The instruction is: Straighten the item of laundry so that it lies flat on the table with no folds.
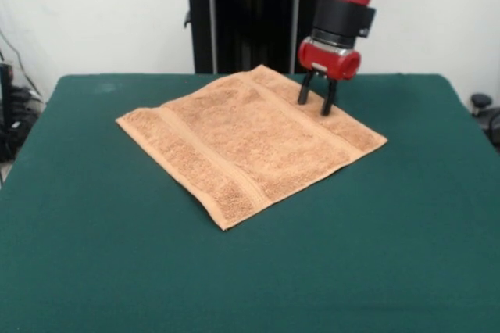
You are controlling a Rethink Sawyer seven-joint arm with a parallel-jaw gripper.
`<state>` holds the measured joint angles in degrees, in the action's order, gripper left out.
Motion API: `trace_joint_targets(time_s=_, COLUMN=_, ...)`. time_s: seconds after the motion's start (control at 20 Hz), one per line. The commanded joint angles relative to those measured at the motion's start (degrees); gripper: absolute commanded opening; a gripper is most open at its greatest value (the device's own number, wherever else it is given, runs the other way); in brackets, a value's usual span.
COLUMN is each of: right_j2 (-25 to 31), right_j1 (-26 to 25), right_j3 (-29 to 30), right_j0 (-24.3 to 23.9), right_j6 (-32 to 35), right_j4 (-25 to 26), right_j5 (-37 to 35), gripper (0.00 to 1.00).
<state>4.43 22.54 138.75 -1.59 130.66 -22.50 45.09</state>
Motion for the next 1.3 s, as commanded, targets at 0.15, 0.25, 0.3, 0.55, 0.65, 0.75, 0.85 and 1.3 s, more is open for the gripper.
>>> trace_joint_targets(time_s=0.15, right_j2=4.4, right_j1=-2.5, right_j3=0.1, right_j0=-0.8, right_j6=4.7, right_j4=6.7, right_j5=-14.1, gripper=1.0)
trace_joint_targets(time_s=0.25, right_j2=2.6, right_j1=-3.5, right_j3=-0.8, right_j0=-3.3, right_j6=3.2, right_j4=10.3, right_j5=-13.5, gripper=1.0)
trace_joint_targets(time_s=0.3, right_j2=1.4, right_j1=-4.4, right_j3=-1.4, right_j0=-4.6, right_j6=2.2, right_j4=12.7, right_j5=-13.0, gripper=1.0)
trace_joint_targets(time_s=0.55, right_j2=-3.4, right_j1=-6.2, right_j3=-3.1, right_j0=-9.2, right_j6=-1.4, right_j4=22.8, right_j5=-12.5, gripper=1.0)
trace_joint_targets(time_s=0.65, right_j2=-5.3, right_j1=-5.3, right_j3=-3.2, right_j0=-11.1, right_j6=-2.9, right_j4=26.7, right_j5=-13.9, gripper=1.0)
trace_joint_targets(time_s=0.75, right_j2=-6.9, right_j1=-5.9, right_j3=-4.1, right_j0=-12.6, right_j6=-3.3, right_j4=30.6, right_j5=-14.2, gripper=1.0)
trace_joint_targets(time_s=0.85, right_j2=-8.0, right_j1=-6.7, right_j3=-5.3, right_j0=-13.6, right_j6=-3.0, right_j4=33.7, right_j5=-14.4, gripper=1.0)
trace_joint_targets(time_s=1.3, right_j2=-12.2, right_j1=-6.1, right_j3=-9.6, right_j0=-19.3, right_j6=-2.7, right_j4=46.0, right_j5=-18.2, gripper=1.0)
